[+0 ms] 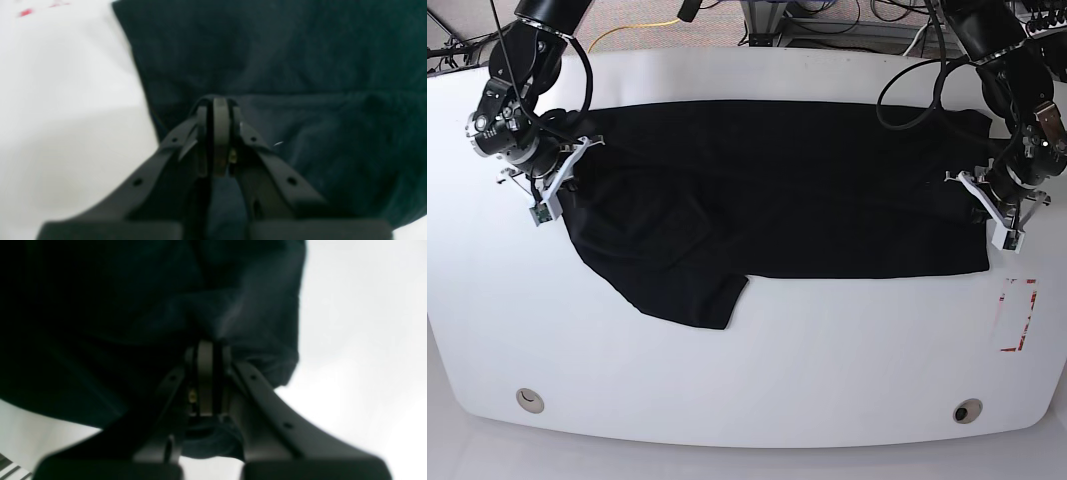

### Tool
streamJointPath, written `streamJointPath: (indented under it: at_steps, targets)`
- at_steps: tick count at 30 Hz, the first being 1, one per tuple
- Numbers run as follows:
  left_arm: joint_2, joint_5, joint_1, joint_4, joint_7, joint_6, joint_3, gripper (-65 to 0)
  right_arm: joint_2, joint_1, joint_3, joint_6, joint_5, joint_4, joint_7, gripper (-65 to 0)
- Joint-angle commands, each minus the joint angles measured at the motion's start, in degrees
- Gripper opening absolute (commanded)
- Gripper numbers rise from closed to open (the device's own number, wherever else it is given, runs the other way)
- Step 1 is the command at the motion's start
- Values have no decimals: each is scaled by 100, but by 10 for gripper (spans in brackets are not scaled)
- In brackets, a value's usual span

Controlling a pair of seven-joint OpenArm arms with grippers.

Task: Fold the T-shirt properly
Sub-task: 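Lift the held shirt edge with both grippers and drag it back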

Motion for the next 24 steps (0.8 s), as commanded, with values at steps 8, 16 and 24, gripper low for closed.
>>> streamJointPath:
  at_steps: [8,16,24]
  targets:
    - [-54,-91,562,1076,447,-462,-669,-650,25,-33,343,-3,74,321,94,-650]
    - [-63,-99,879,1252,1018,-462,-1530,-650,-116,-156,352,-3,66,400,94,-650]
    - [-159,-64,1248,1243,1045,-462,-1908,-650,-151,-306,668,-3,74,373,94,-650]
